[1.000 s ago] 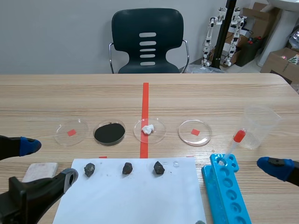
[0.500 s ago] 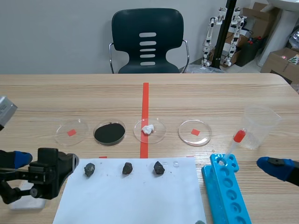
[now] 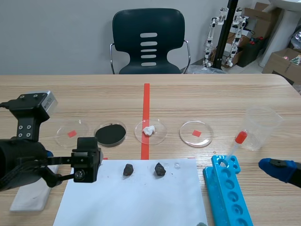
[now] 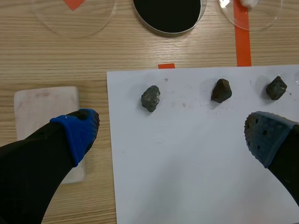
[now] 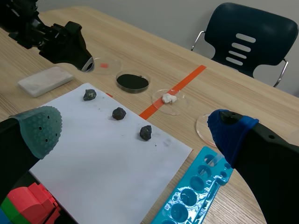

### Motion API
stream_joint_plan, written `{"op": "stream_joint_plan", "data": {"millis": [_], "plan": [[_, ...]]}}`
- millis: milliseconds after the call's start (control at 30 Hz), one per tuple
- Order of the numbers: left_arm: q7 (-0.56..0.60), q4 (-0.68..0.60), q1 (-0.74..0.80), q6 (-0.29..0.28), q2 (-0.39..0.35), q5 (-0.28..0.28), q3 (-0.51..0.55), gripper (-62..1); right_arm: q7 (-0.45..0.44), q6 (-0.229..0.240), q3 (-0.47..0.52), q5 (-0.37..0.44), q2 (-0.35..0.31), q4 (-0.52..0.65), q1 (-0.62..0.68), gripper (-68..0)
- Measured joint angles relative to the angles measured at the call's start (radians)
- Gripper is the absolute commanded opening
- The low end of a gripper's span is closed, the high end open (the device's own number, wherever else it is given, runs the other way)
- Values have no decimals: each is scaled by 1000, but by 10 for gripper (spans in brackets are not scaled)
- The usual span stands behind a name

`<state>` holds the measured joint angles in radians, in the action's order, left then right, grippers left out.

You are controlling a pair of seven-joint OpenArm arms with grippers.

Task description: Pick up the left mineral with the left hand

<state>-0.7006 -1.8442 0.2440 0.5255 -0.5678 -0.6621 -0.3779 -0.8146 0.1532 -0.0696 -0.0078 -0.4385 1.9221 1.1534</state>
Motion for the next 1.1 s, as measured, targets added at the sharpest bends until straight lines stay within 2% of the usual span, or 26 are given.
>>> {"op": "stream_joint_plan", "data": {"millis": [133,300,433,600,800,1100], "plan": [[-95,0,-98,66,0,27,-61,14,0,0,0,0,0,0,0,4],[-246,0,-188,156,5,106,-104,14,0,0,0,0,0,0,0,4],[-323,39,-232,208,62,156,-106,14,0,0,0,0,0,0,0,4],[-396,145,-272,207,136,198,-106,14,0,0,0,0,0,0,0,4],[-410,284,-309,207,166,199,-109,14,0,0,0,0,0,0,0,4],[-421,359,-391,207,203,203,-218,14,0,0,0,0,0,0,0,4]]}}
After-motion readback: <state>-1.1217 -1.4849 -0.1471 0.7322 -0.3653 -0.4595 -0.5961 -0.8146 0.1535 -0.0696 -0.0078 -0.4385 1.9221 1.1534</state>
